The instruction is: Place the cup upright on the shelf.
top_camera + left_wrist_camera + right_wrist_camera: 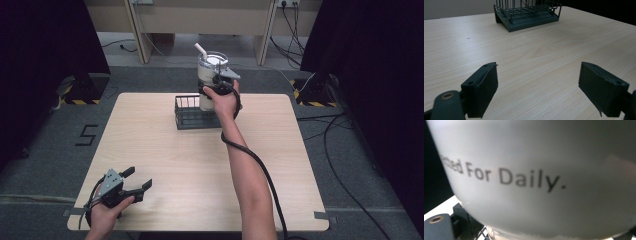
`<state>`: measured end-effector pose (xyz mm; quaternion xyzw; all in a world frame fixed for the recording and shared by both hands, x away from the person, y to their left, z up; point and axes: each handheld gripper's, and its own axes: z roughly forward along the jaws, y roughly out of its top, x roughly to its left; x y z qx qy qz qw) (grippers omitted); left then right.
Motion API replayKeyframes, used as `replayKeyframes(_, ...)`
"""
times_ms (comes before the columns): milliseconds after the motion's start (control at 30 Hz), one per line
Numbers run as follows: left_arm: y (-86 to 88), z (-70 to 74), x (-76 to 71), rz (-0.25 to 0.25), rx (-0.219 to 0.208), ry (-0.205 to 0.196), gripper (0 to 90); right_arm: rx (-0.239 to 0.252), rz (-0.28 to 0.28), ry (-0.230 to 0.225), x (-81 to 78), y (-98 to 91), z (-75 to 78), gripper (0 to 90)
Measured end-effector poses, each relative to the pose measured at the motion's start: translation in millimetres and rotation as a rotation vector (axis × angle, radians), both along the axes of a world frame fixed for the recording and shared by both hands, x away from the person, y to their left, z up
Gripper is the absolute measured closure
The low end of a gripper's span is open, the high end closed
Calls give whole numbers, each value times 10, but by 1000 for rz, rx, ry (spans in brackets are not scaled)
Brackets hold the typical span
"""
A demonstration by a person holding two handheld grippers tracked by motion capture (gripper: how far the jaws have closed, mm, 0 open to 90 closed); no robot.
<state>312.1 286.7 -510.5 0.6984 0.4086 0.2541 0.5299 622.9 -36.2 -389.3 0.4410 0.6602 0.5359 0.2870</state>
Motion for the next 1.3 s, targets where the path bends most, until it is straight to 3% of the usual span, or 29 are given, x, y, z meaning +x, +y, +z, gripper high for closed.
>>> replayKeyframes(1000, 1, 3, -2, -3, 1, -1, 154, -22, -17, 30, 33, 29, -247, 96)
replayKeyframes(1300, 0, 4, -2, -4, 0, -1, 154, -29, -19, 19, 22, 44, -275, 94)
